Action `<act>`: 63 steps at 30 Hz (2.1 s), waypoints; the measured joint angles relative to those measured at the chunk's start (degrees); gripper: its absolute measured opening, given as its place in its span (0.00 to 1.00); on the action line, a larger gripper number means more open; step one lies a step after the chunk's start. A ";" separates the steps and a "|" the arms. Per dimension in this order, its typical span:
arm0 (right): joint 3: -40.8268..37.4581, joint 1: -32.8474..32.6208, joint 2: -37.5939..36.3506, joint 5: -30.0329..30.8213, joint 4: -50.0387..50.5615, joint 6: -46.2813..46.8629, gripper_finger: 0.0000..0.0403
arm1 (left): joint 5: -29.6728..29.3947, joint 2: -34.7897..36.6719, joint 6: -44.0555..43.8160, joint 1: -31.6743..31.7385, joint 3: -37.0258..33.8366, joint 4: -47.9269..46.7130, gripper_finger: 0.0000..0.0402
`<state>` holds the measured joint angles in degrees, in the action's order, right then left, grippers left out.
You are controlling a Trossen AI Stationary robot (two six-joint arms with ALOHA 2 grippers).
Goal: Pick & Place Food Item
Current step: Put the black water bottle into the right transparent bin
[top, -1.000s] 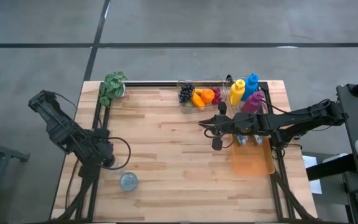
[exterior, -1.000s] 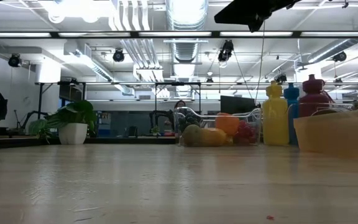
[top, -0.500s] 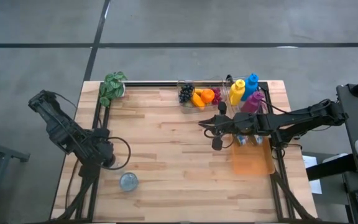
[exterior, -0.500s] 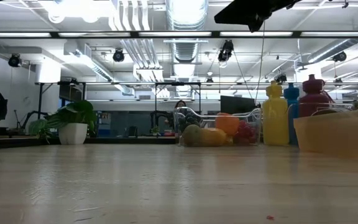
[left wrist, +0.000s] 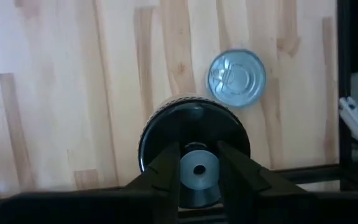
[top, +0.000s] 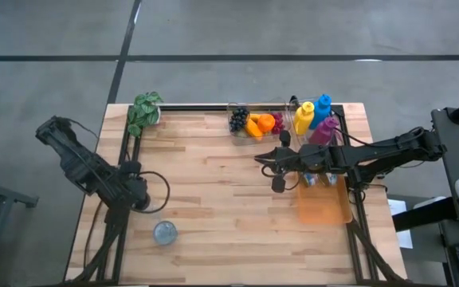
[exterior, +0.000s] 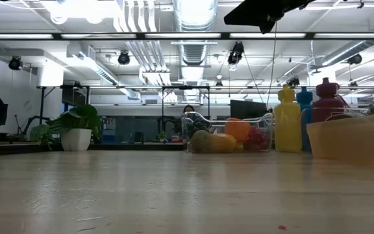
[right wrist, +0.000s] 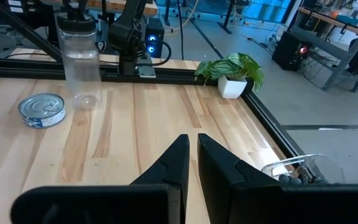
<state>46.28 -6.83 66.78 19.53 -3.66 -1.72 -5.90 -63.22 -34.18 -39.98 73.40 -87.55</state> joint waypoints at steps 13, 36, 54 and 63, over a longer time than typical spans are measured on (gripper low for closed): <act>-0.10 0.00 0.01 0.00 0.04 -1.44 0.07 | -4.24 0.07 4.34 8.01 6.58 -1.88 0.20; -0.24 -0.02 0.04 0.02 0.31 -3.37 0.07 | 2.93 -20.47 43.79 40.42 25.36 2.62 0.20; 0.31 -0.04 -7.74 0.01 10.97 -2.78 0.07 | 14.44 -43.41 70.00 43.56 44.18 2.41 0.20; 0.11 -0.04 -9.68 0.00 11.34 -2.78 0.07 | 16.79 -46.26 70.23 44.21 44.00 2.40 0.20</act>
<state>46.39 -6.87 57.10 19.53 7.68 -4.49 10.89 -109.49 36.05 4.23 117.40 -85.15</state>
